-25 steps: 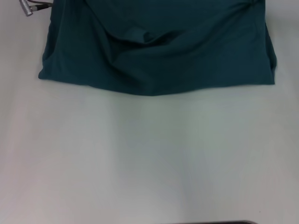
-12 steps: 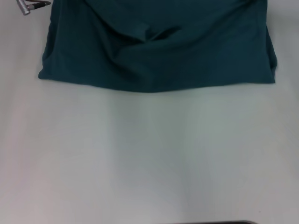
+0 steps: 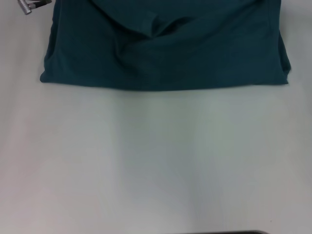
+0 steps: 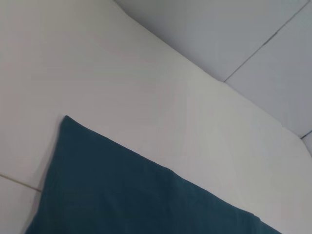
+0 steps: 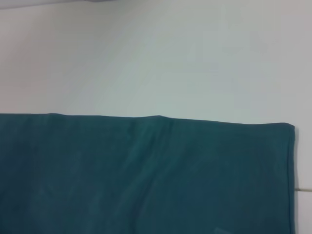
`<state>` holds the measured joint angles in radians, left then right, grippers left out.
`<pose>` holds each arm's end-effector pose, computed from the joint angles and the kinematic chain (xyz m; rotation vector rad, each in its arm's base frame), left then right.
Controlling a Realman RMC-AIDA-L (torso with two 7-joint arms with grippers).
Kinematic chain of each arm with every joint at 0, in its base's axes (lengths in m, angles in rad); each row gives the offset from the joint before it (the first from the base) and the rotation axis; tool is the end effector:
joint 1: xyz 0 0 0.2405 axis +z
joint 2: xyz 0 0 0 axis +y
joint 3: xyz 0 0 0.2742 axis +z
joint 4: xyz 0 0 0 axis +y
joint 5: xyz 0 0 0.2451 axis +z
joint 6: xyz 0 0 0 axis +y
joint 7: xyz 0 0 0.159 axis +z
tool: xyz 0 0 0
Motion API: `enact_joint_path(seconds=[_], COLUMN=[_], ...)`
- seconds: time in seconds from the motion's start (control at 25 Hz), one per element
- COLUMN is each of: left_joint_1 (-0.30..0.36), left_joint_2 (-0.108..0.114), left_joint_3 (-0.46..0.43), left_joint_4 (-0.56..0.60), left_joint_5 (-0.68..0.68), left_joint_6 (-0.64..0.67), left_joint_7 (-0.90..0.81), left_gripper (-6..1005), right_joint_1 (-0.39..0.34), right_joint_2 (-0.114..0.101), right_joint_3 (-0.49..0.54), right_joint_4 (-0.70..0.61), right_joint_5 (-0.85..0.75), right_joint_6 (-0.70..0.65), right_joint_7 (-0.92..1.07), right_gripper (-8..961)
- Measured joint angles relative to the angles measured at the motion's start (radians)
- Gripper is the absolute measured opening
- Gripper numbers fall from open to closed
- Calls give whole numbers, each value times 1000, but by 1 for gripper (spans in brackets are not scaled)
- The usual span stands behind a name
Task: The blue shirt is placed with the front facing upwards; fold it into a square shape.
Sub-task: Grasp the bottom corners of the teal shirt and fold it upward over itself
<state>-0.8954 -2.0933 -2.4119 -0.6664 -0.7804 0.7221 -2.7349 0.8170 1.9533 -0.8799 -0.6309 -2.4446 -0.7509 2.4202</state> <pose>-0.2224 0.5434 0.0025 -1.7388 -1.6016 -0.6504 0.2862 0.5341 0.0474 -1.9473 1.1790 0.1829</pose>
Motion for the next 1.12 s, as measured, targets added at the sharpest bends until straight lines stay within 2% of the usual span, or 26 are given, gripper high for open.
enact_joint_path(seconds=[0.24, 0.68, 0.92, 1.12], left_joint_1=[1, -7, -3, 1], left_joint_2=[0, 12, 8, 5], left_joint_3=[5, 28, 30, 28], left_joint_4=[1, 5, 1, -5], left_joint_5=[1, 0, 1, 0], left_joint_6=[-11, 3, -8, -14], left_joint_7=[-1, 14, 14, 12], left_gripper=[23, 25, 197, 417], right_joint_1=[12, 19, 20, 26], right_joint_2=[12, 12, 7, -8], right_joint_3=[1, 2, -1, 8], right_joint_4=[4, -2, -3, -5], right_joint_5=[-48, -59, -65, -91], right_joint_6=[27, 20, 15, -8], right_joint_7=[5, 6, 2, 15], right_gripper=[141, 148, 153, 156])
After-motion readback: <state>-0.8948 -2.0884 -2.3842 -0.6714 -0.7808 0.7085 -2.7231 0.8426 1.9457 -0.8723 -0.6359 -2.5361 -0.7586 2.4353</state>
